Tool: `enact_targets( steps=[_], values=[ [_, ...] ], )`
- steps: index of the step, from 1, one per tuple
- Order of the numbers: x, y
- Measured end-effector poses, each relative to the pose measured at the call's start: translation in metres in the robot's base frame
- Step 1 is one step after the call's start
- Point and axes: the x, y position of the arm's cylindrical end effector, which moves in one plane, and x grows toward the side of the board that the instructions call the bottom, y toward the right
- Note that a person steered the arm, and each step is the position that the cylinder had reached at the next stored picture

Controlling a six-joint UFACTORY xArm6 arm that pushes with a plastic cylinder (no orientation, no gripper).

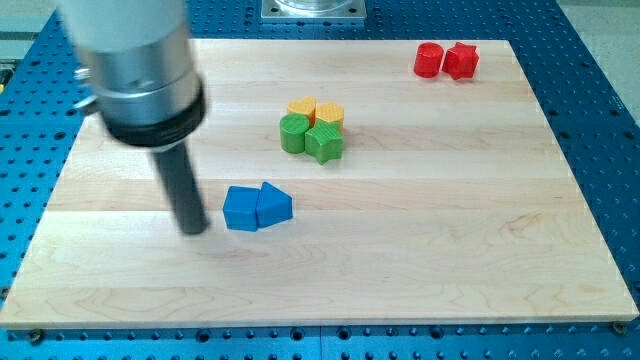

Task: Separate the blue triangle from the blue cube

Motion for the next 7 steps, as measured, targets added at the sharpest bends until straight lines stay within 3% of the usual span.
enact_targets(
  steps=[2,3,4,6,7],
  values=[
    [-0.010,0.129],
    [-0.010,0.131],
    [0.002,0.085],
    [-0.057,0.165],
    [-0.039,0.183]
  ],
)
